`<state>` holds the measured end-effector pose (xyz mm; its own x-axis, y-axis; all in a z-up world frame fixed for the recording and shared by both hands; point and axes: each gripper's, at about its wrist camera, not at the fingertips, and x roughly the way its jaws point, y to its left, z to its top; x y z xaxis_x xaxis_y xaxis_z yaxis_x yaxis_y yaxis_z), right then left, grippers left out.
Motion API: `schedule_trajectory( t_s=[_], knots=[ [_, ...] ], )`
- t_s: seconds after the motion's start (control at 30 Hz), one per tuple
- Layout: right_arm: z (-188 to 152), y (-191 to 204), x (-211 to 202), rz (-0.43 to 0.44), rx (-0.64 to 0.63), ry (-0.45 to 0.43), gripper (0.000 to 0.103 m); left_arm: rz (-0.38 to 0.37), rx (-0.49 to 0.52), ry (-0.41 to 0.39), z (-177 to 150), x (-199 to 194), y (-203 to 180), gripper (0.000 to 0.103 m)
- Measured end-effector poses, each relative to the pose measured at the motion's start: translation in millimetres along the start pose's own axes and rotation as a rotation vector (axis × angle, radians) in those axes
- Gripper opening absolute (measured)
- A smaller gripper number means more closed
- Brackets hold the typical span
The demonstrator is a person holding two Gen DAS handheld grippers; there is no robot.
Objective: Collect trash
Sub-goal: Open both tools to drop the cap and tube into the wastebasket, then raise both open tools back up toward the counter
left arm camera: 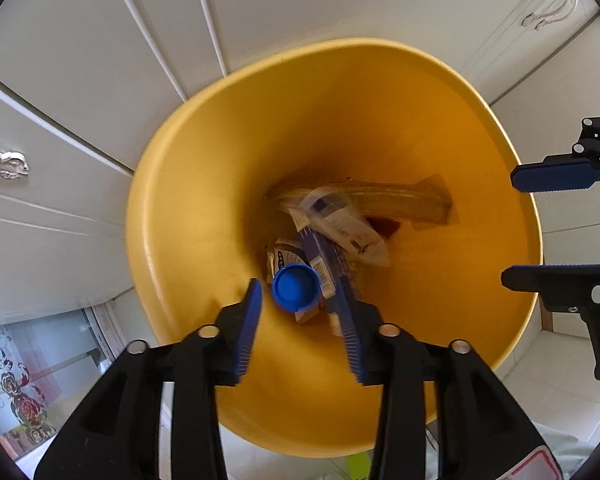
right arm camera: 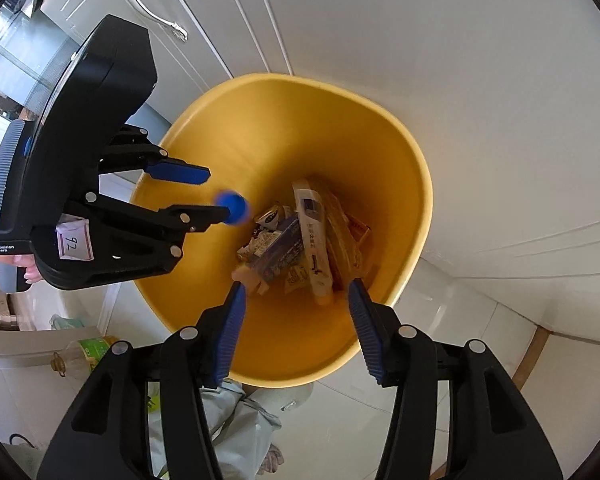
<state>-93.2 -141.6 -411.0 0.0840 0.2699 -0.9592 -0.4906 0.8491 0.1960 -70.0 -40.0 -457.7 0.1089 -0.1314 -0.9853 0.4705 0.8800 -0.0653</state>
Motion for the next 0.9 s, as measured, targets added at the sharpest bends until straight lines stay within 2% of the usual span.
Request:
schedule_trajectory(
  t_s=[0.4, 0.6, 0.9],
  knots=[
    [1.7, -8.4, -29.5, -0.009, 0.017, -0.044, 0.054, 0.004, -0.01, -0.024, 5.0, -17.7, -5.0, 0.045],
    [-7.7, -6.9, -51.9, -0.02, 0.028, -0.071, 0.054, 0.012, -0.013, -0.048, -1.6, -39.3, -6.3, 0.046],
    [-29.2, 21.3, -116.6, -0.024, 0.054, -0.158, 0.055, 0.014, -0.038, -0.135, -20.5, -110.8, -19.5, 0.045]
  ],
)
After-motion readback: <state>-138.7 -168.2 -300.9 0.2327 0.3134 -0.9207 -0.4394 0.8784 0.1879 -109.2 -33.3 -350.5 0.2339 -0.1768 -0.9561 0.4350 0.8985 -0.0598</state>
